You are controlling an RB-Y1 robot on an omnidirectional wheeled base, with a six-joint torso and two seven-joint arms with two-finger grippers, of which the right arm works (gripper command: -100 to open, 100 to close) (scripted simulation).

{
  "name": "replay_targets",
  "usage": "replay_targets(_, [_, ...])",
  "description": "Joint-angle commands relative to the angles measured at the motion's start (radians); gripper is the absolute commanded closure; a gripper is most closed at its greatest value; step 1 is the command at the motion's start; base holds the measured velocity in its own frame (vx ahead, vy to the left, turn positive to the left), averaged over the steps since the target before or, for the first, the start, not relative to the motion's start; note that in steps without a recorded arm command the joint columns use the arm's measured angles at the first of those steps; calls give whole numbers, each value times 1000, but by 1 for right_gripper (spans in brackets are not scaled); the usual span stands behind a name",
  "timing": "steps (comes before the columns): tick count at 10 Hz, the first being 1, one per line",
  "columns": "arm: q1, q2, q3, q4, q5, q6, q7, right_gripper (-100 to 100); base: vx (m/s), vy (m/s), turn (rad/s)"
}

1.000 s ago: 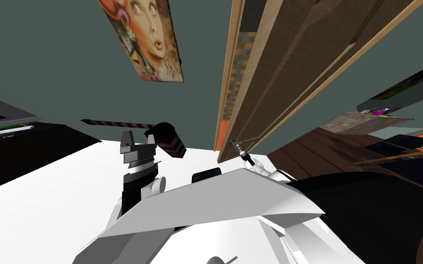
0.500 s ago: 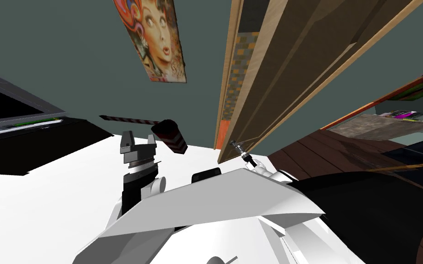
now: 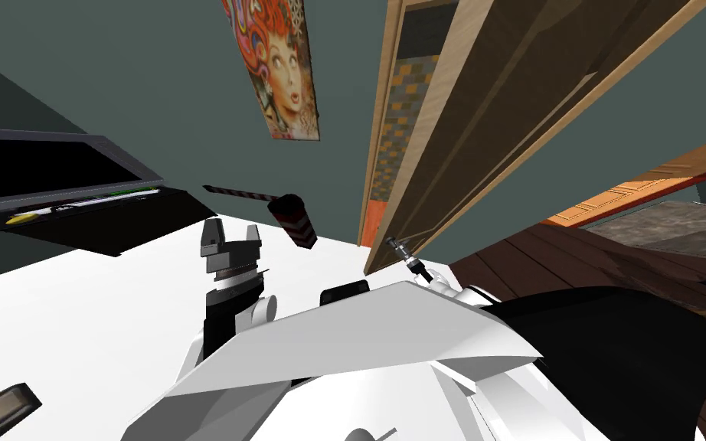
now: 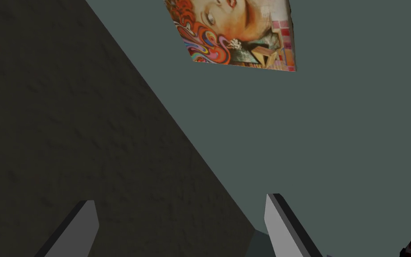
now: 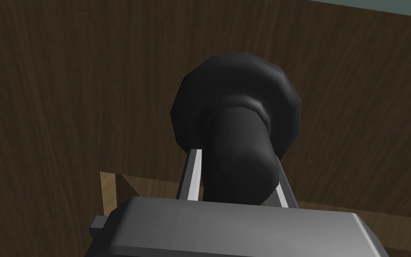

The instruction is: Pull the door open

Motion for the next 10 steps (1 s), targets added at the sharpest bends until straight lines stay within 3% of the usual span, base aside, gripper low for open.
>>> replay_targets(1, [14,-16,-2,-1,-4,-16,-6,100,-204,-110,151])
replay_targets(3, [23,-26,2,9,-5,-40,-13,100,-195,-80,151])
replay_targets(4, [10,-14,10,25,1,-44,-14,100,-83,-28,30])
replay_targets(10, [42,-39,19,70,-10,-129,-26,100,-209,-101,200])
